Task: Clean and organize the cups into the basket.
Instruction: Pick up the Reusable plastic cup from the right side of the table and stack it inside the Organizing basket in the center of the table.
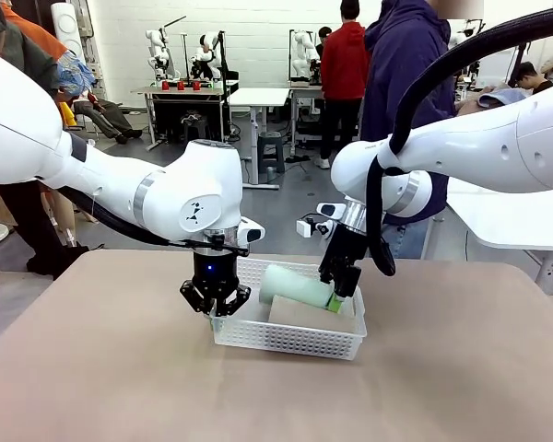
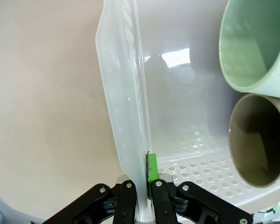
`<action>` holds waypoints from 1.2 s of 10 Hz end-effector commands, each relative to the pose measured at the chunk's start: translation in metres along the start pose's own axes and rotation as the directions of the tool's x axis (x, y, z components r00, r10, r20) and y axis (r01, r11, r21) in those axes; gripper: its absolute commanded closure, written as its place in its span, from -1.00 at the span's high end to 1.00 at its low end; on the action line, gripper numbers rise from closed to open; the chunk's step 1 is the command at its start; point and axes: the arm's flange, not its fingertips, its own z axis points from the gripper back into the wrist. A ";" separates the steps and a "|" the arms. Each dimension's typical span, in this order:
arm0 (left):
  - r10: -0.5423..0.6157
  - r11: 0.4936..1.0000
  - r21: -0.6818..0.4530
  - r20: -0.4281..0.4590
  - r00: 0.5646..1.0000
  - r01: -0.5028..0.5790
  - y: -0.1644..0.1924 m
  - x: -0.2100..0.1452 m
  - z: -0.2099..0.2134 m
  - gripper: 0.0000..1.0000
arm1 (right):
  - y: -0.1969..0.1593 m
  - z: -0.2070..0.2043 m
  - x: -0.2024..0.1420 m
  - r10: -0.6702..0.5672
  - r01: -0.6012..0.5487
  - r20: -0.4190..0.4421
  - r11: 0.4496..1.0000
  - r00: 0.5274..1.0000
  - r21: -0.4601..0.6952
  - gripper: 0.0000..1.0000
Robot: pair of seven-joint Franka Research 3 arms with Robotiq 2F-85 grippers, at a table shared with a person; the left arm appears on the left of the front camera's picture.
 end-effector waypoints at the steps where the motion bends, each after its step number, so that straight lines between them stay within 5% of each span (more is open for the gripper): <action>1: -0.001 1.000 0.001 -0.001 1.000 0.001 -0.002 0.000 0.000 -1.00 | -0.005 0.004 0.000 -0.014 0.014 -0.009 1.000 1.000 -0.009 1.00; 5: -0.001 1.000 0.001 -0.001 1.000 0.001 -0.002 0.000 0.000 -1.00 | 0.012 0.024 0.001 0.013 -0.012 0.030 0.999 0.999 -0.049 1.00; 10: -0.001 1.000 0.001 -0.001 1.000 0.001 -0.002 0.000 0.000 -1.00 | 0.110 0.116 -0.041 0.008 0.013 0.092 0.975 0.996 -0.224 1.00; 12: -0.001 1.000 0.001 -0.001 1.000 0.001 -0.002 0.000 0.000 -1.00 | 0.146 0.144 -0.068 0.036 0.015 0.180 0.961 0.983 -0.276 1.00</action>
